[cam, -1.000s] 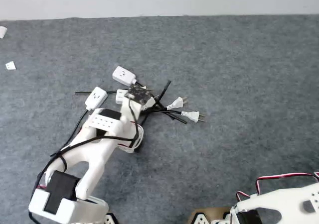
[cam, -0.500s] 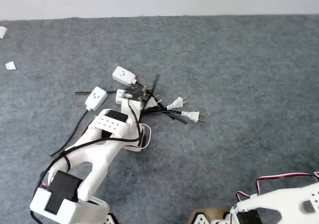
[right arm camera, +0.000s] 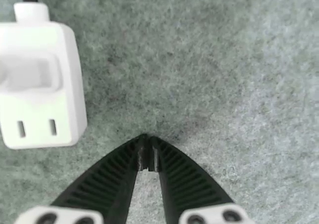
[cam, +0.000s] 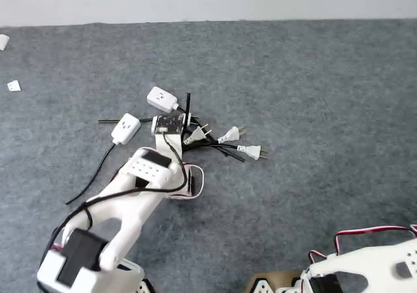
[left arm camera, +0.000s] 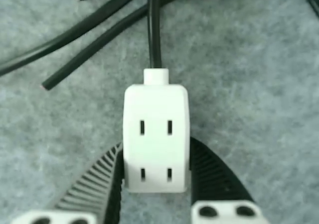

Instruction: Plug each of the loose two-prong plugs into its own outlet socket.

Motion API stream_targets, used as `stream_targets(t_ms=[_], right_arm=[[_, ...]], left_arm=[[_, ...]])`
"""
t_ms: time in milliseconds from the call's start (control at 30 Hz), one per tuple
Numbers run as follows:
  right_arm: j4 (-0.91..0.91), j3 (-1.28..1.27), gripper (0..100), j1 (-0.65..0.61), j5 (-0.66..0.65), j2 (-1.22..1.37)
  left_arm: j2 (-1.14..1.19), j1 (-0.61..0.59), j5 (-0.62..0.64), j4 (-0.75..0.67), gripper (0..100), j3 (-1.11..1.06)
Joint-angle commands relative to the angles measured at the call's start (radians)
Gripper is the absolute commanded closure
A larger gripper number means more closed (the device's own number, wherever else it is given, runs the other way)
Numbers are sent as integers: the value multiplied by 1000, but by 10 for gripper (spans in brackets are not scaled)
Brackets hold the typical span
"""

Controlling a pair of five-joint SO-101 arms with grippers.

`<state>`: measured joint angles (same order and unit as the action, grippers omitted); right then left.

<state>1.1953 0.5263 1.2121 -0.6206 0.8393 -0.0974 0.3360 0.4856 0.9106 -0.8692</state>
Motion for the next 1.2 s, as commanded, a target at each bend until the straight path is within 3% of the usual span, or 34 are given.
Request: stream_targets(t_ms=[0,167,667,933,1167], right_arm=[[-19,-3,989,-58,-9,47],[-18,-5,989,-58,-9,47],[-19,-6,989,-59,-9,48],[-15,-6,989,-67,-9,48],[-13,-6,989,-71,-9,48]], left_arm=[[-138,9,14,-101,987,-77],[-259,9,-49,-189,987,-199],[-164,2,-48,-106,983,-137],[-164,11,-17,-66,814,-139],[-181,6,-66,-41,805,-142]])
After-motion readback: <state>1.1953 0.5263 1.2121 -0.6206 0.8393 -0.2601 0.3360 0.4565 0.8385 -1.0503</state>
